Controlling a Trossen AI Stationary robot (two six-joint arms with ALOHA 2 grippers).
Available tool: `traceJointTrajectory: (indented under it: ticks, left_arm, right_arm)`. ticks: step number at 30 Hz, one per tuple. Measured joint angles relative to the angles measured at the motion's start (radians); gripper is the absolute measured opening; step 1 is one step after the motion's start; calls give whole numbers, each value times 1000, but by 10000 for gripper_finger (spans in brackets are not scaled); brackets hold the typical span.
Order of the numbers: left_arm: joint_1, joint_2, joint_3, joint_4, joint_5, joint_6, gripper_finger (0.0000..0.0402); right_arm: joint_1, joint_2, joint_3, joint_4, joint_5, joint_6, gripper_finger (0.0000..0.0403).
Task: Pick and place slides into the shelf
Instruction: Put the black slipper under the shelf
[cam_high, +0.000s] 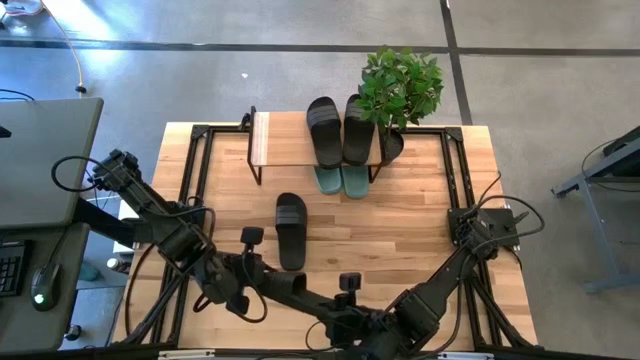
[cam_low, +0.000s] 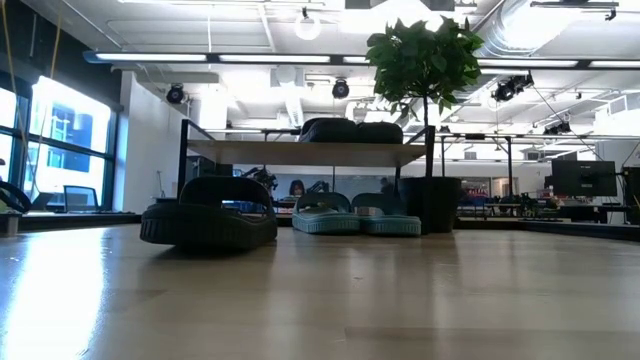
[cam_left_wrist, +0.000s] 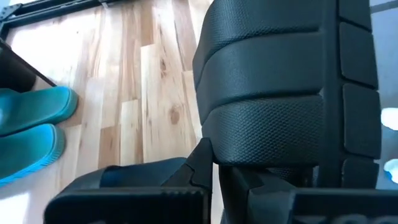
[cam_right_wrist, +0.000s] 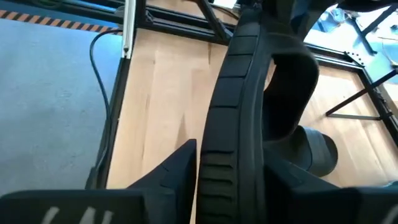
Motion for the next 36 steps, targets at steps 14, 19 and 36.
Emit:
traceJointTrajectory:
  ticks: [14,19,36]
  left_arm:
    - [-3,22,1,-56,-86,22,0]
    - [-2,53,2,-53,-92,46,0]
    - [3,61,-3,-88,-155,-1,0]
  right_arm:
    - [51,0,0,9,49,25,105]
    - [66,-24,-2,41,76,18,106]
    - [85,-60,0,11,-109,132,106]
